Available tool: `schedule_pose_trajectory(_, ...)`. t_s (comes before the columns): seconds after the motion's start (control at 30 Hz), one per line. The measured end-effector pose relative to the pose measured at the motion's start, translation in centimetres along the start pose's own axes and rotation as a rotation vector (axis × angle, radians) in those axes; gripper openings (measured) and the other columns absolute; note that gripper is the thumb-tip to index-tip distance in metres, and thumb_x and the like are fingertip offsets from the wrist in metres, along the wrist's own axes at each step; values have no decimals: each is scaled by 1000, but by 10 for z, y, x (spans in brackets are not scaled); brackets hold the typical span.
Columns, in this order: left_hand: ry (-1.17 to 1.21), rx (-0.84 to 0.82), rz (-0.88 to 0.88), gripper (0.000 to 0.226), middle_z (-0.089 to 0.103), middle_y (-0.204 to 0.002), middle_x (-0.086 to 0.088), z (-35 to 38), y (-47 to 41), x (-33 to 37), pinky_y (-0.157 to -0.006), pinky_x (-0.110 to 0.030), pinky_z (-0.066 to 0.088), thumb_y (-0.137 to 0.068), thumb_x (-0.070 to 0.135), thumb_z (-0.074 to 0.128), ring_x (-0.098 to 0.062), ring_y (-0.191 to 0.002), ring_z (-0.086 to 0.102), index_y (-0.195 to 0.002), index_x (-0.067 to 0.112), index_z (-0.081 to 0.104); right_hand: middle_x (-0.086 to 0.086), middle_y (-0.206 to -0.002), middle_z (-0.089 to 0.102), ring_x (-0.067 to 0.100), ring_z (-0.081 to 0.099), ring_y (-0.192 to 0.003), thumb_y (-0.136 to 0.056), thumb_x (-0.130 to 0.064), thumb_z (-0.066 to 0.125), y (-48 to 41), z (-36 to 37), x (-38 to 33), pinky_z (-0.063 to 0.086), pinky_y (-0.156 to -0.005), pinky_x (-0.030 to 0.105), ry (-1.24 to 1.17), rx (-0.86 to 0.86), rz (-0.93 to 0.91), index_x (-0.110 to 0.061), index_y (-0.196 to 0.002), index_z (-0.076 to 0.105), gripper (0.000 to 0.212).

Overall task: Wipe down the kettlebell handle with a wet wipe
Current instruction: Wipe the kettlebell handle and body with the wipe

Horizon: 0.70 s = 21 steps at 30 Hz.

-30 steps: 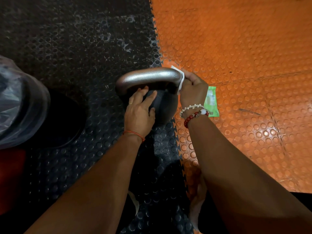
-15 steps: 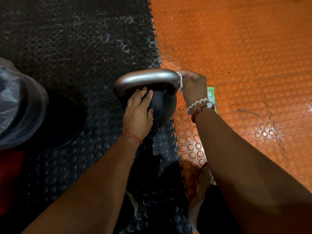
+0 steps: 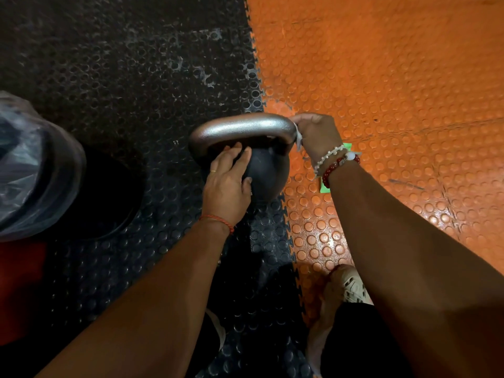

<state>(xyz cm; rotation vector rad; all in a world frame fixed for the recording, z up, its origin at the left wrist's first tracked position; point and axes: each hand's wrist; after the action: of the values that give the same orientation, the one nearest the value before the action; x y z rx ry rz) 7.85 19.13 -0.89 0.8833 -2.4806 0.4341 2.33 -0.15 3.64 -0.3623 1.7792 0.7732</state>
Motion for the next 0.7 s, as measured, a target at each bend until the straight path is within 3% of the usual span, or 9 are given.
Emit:
schedule_pose_trajectory(0.13, -1, -5, -1, 59, 50, -141, -13, 0, 0, -1, -112, -36, 35, -81, 2, 66, -34, -134, 41, -138, 7, 52, 1, -51, 62, 22, 49, -58, -70, -9, 49, -2, -3, 0, 41, -58, 29, -20, -37, -61, -21, -61, 73, 28)
schedule_pose_trajectory(0.27, 2, -11, -5, 58, 50, -141, -13, -1, 0, 1, -112, -38, 36, -81, 2, 66, -34, -134, 41, -138, 7, 52, -8, -34, 51, 12, 43, -40, -81, -3, 45, -7, -2, 7, 38, -53, 25, 71, -43, -9, -18, -62, 68, 34)
schedule_pose_trajectory(0.43, 3, -4, 0, 58, 50, -140, -14, 0, 0, 0, -111, -41, 38, -81, 2, 65, -35, -134, 42, -137, 6, 52, -8, -44, 59, 17, 50, -55, -76, -6, 50, -9, -6, -1, 42, -59, 25, 39, -96, -55, -21, -63, 73, 30)
schedule_pose_trajectory(0.6, -5, -11, -2, 58, 50, -141, -14, 0, 0, 1, -111, -41, 38, -82, 2, 66, -35, -134, 41, -138, 7, 51, -11, -38, 55, 7, 47, -46, -81, -6, 49, -14, -7, -6, 41, -57, 23, 153, -127, -43, -17, -67, 69, 28)
schedule_pose_trajectory(0.7, -8, -12, -5, 59, 49, -142, -14, 0, 0, 1, -111, -42, 38, -82, 3, 65, -34, -134, 41, -139, 7, 51, -9, -40, 56, 12, 46, -47, -79, -6, 48, -12, -6, -10, 40, -55, 25, 102, -141, -83, -23, -61, 70, 34)
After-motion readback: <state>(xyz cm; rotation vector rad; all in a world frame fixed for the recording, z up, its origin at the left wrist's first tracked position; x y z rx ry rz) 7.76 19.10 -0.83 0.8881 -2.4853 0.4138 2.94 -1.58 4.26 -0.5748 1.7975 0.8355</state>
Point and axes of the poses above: each hand's wrist, its own y-axis away from the middle knuckle, its own z-axis out of the palm, x = y × z
